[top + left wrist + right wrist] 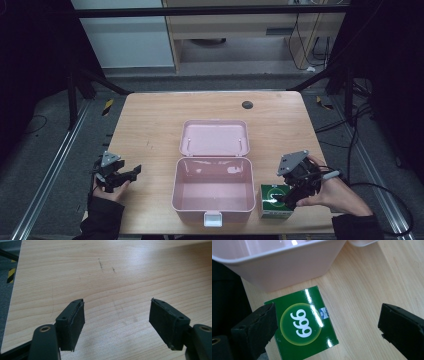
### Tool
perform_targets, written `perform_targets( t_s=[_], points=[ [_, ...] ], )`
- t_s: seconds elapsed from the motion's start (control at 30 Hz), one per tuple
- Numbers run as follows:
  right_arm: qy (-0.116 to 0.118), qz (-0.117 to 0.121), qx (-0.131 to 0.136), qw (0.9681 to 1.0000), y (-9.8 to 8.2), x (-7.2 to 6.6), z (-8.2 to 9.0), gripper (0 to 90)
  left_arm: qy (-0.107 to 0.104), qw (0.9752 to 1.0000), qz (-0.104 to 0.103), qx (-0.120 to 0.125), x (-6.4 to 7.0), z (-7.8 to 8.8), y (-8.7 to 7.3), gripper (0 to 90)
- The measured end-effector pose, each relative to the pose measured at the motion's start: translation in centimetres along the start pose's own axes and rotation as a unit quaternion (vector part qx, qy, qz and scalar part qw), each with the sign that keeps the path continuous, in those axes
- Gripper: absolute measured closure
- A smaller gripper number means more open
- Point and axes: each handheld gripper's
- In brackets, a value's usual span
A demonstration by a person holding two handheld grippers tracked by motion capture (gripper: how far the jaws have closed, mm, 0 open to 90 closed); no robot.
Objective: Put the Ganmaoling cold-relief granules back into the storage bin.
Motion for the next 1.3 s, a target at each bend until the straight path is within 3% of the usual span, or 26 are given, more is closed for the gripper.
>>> perform_targets(
  t_s=[0.9, 1.3],
  points=[
    [0.045, 0.054, -0.057, 0.9959, -1.0, -1.5, -3.2, 1.6, 0.000, 1.0000, -0.003, -0.002, 0.0, 0.0, 0.0, 27.9],
    [0.050, 0.056, -0.088, 0.9933, -1.2, -1.4, -4.8, 1.8, 0.000, 1.0000, -0.001, -0.002, 0.0, -0.1, 0.0, 27.8]
  ],
)
Point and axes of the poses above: each handheld gripper's, and its own axes: z roughly backward along the jaws, y roughly out of its top, x roughly to its right, and after that the axes turned 10 degrees about -z, right-handed
